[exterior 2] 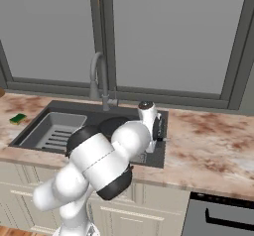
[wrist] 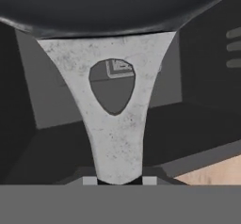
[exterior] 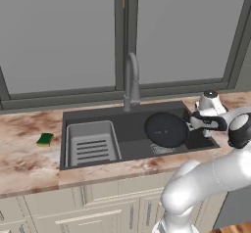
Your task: Pick the pan and sponge and place them into the sink. Then turn on the water.
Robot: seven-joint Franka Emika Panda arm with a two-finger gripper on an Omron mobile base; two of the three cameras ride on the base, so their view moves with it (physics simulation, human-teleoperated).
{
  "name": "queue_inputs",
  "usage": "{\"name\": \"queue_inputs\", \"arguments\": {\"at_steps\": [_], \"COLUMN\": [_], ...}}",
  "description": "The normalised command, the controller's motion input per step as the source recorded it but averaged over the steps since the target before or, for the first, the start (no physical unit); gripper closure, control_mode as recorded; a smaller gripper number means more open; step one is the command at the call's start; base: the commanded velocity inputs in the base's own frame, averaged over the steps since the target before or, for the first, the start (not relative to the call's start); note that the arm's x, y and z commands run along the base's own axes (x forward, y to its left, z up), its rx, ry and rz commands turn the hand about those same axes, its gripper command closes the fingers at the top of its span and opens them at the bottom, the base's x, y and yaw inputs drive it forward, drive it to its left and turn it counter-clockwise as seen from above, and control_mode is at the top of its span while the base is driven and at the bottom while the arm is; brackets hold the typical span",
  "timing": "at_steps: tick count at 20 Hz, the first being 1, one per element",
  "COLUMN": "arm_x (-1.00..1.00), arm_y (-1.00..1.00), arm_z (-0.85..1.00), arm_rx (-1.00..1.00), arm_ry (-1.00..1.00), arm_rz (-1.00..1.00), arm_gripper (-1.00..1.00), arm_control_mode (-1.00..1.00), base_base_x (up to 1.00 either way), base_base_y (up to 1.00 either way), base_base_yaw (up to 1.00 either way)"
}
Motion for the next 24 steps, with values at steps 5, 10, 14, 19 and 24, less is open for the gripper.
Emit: {"name": "queue_inputs", "arguments": {"at_steps": [5,10,14,19,24], "arm_x": [0.04,0.0,0.01,0.15,0.07], "arm_y": [0.4,0.14,0.04,0.36,0.1], "arm_z": [-0.12,-0.32,-0.27,-0.12,-0.21], "arm_rx": [-0.13,-0.02,0.0,0.0,0.0], "arm_ry": [0.07,0.02,0.0,0.06,0.05], "arm_rz": [-0.05,-0.01,0.0,-0.03,0.0], "arm_gripper": [1.0,1.0,1.0,1.0,1.0], "arm_control_mode": [-1.0,-1.0,-1.0,-1.0,-1.0], "base_base_x": [0.0,0.0,0.0,0.0,0.0], "base_base_y": [0.0,0.0,0.0,0.0,0.0], "base_base_yaw": [0.0,0.0,0.0,0.0,0.0]}}
